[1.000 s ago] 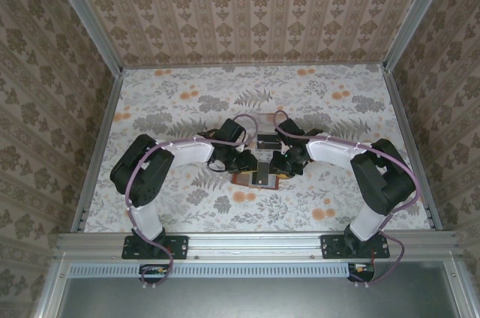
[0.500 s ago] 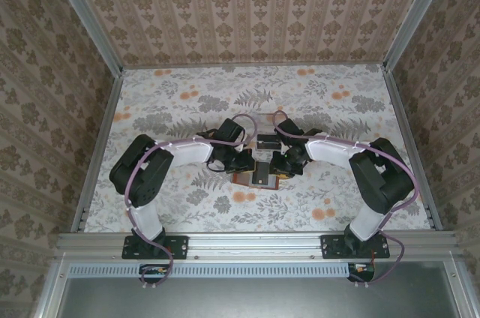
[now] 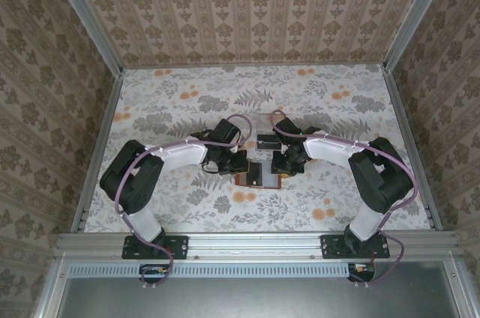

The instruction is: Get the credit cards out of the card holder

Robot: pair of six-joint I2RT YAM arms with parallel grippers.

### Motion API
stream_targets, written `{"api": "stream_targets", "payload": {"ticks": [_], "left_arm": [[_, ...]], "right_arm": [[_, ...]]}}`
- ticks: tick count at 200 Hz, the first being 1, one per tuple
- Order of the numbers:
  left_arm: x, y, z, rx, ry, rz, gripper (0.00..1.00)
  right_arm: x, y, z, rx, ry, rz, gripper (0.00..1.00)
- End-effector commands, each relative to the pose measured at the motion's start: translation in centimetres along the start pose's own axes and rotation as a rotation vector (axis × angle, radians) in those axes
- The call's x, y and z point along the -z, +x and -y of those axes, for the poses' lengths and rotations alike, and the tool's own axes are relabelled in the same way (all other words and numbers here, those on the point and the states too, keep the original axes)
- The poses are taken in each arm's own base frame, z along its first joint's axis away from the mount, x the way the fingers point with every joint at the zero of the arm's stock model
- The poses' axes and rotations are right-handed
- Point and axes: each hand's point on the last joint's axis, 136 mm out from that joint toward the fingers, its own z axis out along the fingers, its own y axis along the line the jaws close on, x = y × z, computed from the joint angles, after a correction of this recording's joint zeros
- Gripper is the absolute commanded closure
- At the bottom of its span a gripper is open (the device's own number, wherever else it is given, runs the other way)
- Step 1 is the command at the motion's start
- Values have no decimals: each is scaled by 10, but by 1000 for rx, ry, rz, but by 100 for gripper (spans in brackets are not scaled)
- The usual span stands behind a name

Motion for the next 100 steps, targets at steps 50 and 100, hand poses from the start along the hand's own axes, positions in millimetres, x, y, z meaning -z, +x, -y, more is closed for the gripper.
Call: {"api": "stream_targets", "payload": {"ticks": [50,100], "left_arm": [[16,-4,-8,-26,-80,17,96],[19,-7,-6,-25,-85,25,96]], "right_arm": [[-2,5,13,10,66,-19,74],[-3,5,12,11,61,-20,74]]}}
